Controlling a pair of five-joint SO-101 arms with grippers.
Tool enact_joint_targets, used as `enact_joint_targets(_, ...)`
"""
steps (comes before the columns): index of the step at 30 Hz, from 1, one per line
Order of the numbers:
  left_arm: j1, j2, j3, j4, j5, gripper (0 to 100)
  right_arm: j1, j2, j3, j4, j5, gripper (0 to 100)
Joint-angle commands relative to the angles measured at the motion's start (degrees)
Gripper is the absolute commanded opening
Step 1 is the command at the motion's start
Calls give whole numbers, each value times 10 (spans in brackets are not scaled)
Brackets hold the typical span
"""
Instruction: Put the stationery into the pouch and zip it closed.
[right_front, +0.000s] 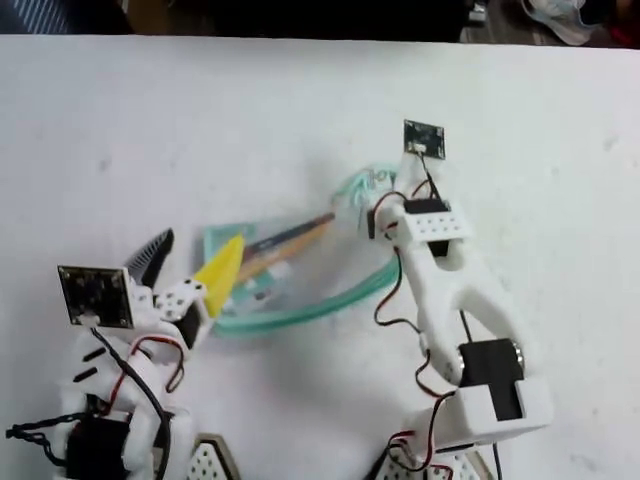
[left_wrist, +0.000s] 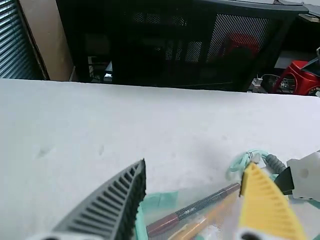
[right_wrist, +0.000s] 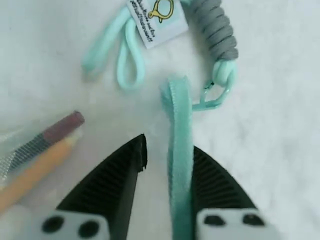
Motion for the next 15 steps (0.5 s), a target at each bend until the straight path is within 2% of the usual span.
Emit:
enact_joint_targets(1,0,3,0,-18,5,312,11,-7,-2,47,18,291)
enact_joint_targets(2,0,3,0,-18,5,312,20,-7,-2,58,18,327)
enact_joint_targets(4,0,3,0,-18,5,312,42,-7,-2,79,14,336)
enact_joint_targets(10,0,3,9,-22,5,312,82,-22,-11,102,17,217)
enact_joint_targets(15,-3,4,46,-76,2,312,107,-47,-10,96,16,172)
